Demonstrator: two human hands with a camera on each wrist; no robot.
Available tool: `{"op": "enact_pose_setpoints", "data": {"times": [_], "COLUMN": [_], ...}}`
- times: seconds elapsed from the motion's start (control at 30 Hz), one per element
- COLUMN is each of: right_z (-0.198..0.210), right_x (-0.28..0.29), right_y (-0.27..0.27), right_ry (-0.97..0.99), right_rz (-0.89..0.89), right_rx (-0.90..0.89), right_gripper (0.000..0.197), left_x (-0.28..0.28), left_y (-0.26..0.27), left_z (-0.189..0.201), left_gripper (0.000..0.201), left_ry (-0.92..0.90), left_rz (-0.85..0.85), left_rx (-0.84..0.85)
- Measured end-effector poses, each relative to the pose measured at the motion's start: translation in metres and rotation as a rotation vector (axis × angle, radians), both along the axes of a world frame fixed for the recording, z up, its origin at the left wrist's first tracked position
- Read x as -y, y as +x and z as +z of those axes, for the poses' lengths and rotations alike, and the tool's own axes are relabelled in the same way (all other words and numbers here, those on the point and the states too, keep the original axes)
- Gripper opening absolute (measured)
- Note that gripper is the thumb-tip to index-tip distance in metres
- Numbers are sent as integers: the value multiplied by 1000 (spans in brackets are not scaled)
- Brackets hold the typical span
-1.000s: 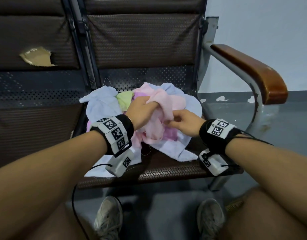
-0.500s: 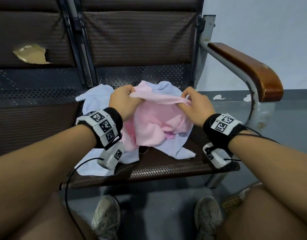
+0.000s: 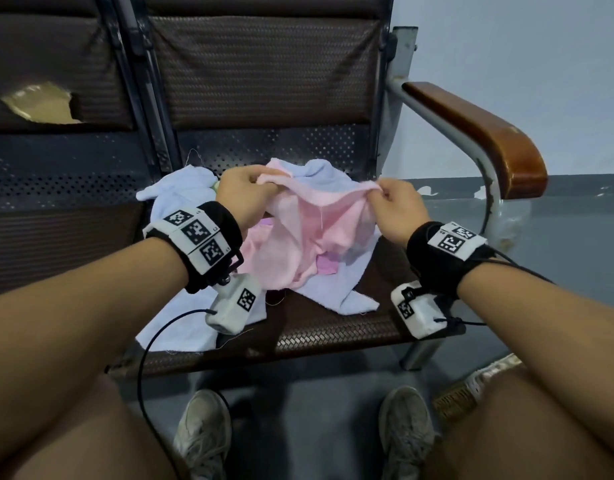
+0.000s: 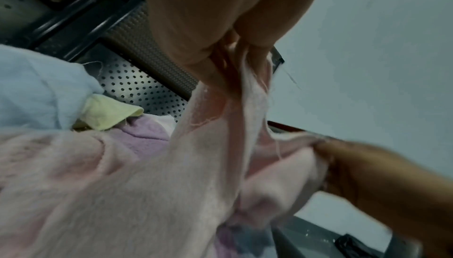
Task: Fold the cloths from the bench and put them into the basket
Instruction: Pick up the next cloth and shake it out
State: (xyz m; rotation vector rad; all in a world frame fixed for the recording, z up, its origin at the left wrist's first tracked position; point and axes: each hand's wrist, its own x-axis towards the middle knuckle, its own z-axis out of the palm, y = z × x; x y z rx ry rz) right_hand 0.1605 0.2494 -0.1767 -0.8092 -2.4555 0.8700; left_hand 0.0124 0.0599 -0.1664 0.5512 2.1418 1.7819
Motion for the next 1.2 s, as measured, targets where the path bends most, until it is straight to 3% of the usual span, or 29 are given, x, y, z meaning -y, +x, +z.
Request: {"op": "enact_pose_setpoints", "data": {"times": [0.07,0.17,0.27,0.4,0.47,0.57,0.63,0.67,0.77,0.93,1.07,1.2], "right_z": [11,15,12,10,7,-6,-15,-18,-25,-17,-5,-1], "right_x": [10,25,32,34,34,38,46,50,57,39,15,8], "right_y": [-3,0,9,11,8,5,1,-2,-16,-22,-14,-7], "right_ry": [-22,61,67,177,179,168,127,95,-3,9,-67,-9], "right_rz": [66,269,461,591,642,595,537,510,418,267,135,148], "right_rx": [-142,-118,-29,62,221,445,460,442,349,117,-151,-200], "right_gripper": [23,7,24,31,39,34,26,38,60,26,32,41], "left_x": [-3,-8,-12,-15,-16,-17,-19,-21,-25,-17,1,3], "left_y": [4,5,3,-1,3,11,17,21,28,12,-11,-17], "left_z": [-1,-3,6,12,14,20,23,24,27,25,14,9], "left_gripper": [14,32,45,35,29,29,35,37,32,33,36,37], "left_ry": [-113,-188,-134,-1,38,89,109,117,157,66,-70,30], "left_rz": [6,61,129,111,106,93,75,62,25,132,188,237], "left_rx": [-11,-28,74,219,238,265,294,303,330,213,218,135]}}
